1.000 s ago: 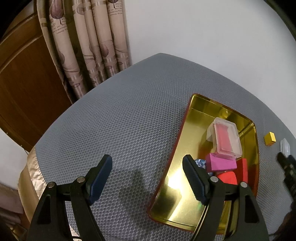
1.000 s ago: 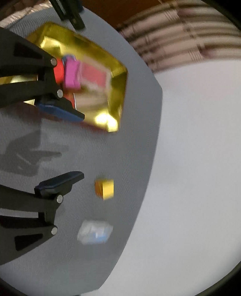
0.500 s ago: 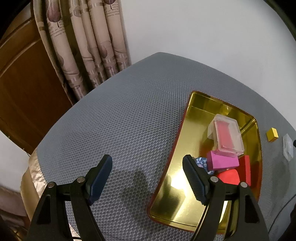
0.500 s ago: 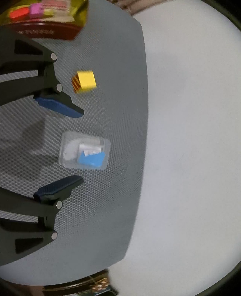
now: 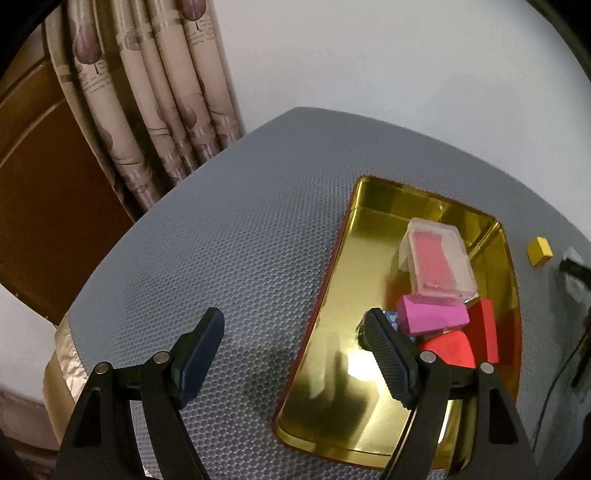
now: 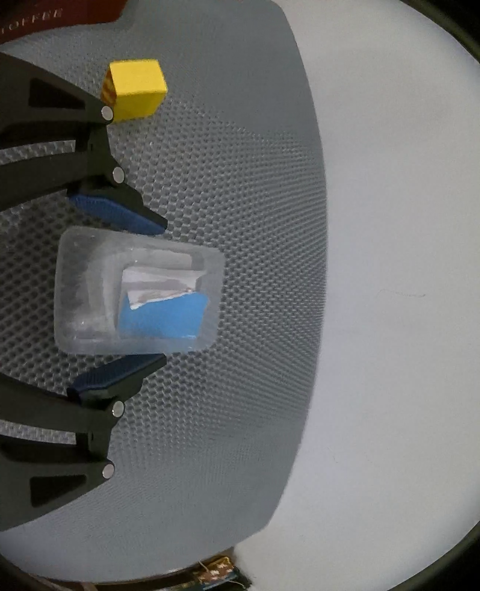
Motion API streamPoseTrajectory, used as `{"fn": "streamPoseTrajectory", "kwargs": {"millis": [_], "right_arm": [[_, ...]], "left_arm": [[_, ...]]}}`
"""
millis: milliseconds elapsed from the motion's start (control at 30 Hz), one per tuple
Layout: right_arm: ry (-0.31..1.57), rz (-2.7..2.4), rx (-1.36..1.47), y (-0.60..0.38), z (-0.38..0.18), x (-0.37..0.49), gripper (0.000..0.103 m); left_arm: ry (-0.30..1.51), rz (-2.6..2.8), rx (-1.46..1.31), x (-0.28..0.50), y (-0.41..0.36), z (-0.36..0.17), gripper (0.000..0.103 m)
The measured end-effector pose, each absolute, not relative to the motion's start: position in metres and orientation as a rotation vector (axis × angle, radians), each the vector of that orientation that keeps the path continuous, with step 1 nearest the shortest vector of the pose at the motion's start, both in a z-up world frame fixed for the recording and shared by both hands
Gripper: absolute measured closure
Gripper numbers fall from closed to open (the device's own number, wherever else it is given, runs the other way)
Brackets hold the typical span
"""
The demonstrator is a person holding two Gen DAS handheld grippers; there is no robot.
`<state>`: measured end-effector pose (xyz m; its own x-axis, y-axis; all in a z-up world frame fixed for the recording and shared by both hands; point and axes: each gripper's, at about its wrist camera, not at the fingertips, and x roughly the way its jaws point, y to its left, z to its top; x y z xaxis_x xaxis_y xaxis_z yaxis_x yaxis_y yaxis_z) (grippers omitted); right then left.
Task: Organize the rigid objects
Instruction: 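Grasp the clear case with blue contents with the right gripper, then grasp the yellow zigzag cube with the left gripper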
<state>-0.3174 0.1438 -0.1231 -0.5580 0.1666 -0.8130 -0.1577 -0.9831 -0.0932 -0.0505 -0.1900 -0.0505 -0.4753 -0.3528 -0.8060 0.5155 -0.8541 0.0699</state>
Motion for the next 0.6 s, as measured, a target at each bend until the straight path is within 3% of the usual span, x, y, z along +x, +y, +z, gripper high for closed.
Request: {"fn": "streamPoseTrajectory", "kwargs": {"millis": [333,367,600], "right_arm": [[0.062,2.688,-1.307,0.159,-0.126,-0.304,0.037],[0.071,2.697,-1.306,0.16,-0.124,-0.304,0.044],[0.062,2.74,-1.31,0.174,-0.118,-0.288,0.044]], "left_arm": [[0.251,-2.303,1.153,-0.052,-0.187,-0.052,0.027],[0.239,-2.304,1.153,-0.053,-0.185,-0.052,0.027],[0.122,-2.339,1.177,-0.059,-0.157,-0.054,0.027]]}}
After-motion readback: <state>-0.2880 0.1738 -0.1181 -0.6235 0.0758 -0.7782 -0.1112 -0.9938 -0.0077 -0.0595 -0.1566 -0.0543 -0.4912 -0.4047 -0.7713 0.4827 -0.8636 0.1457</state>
